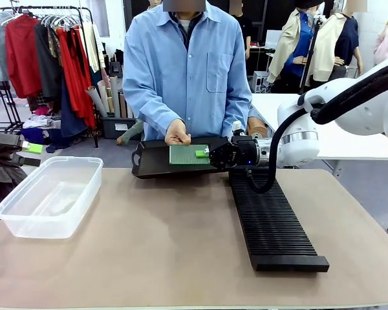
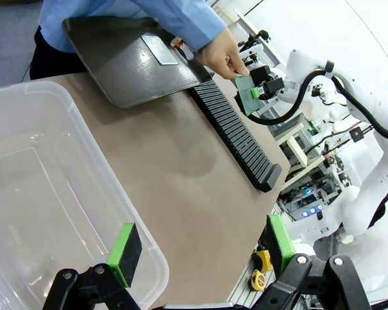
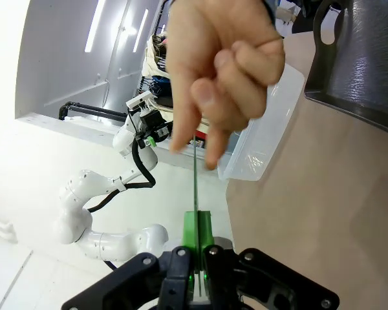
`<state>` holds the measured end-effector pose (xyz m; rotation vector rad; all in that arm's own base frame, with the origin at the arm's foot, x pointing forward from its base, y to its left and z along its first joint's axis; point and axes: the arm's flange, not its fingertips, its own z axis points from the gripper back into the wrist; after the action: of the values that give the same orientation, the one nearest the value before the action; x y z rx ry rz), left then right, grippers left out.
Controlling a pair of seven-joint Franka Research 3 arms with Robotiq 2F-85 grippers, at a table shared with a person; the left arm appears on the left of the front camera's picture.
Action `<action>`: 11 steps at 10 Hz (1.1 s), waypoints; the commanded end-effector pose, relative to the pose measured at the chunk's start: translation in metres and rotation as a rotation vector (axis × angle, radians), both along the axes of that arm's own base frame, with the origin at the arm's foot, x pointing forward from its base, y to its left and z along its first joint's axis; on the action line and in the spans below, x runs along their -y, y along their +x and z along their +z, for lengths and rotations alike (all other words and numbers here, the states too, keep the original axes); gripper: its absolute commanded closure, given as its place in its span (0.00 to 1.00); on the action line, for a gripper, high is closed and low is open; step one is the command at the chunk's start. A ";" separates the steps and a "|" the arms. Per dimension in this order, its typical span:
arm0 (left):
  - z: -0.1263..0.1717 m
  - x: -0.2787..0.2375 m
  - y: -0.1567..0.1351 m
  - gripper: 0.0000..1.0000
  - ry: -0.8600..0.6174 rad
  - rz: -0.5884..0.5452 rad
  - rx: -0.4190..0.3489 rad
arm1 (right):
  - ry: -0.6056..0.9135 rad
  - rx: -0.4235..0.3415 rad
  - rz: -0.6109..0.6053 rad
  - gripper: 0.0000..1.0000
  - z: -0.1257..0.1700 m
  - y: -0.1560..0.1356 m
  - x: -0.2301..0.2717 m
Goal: Sort PCBs into racks and boxes based on the side picked up.
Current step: If the short side of the Blank PCB is picked up, insert it into the PCB Rack ; if the long side is picked up, place it in the Organizing box.
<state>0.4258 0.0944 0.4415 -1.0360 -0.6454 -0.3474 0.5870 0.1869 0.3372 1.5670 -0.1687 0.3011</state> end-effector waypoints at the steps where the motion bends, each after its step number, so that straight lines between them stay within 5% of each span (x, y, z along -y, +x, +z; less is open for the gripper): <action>1: 0.002 0.000 0.000 0.00 -0.003 0.003 0.005 | 0.002 0.003 -0.004 1.00 0.001 0.001 -0.001; 11: 0.002 0.000 0.000 0.00 -0.003 0.003 0.005 | 0.002 0.003 -0.004 1.00 0.001 0.001 -0.001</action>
<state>0.4258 0.0944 0.4415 -1.0360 -0.6454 -0.3474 0.5870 0.1868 0.3372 1.5670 -0.1687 0.3010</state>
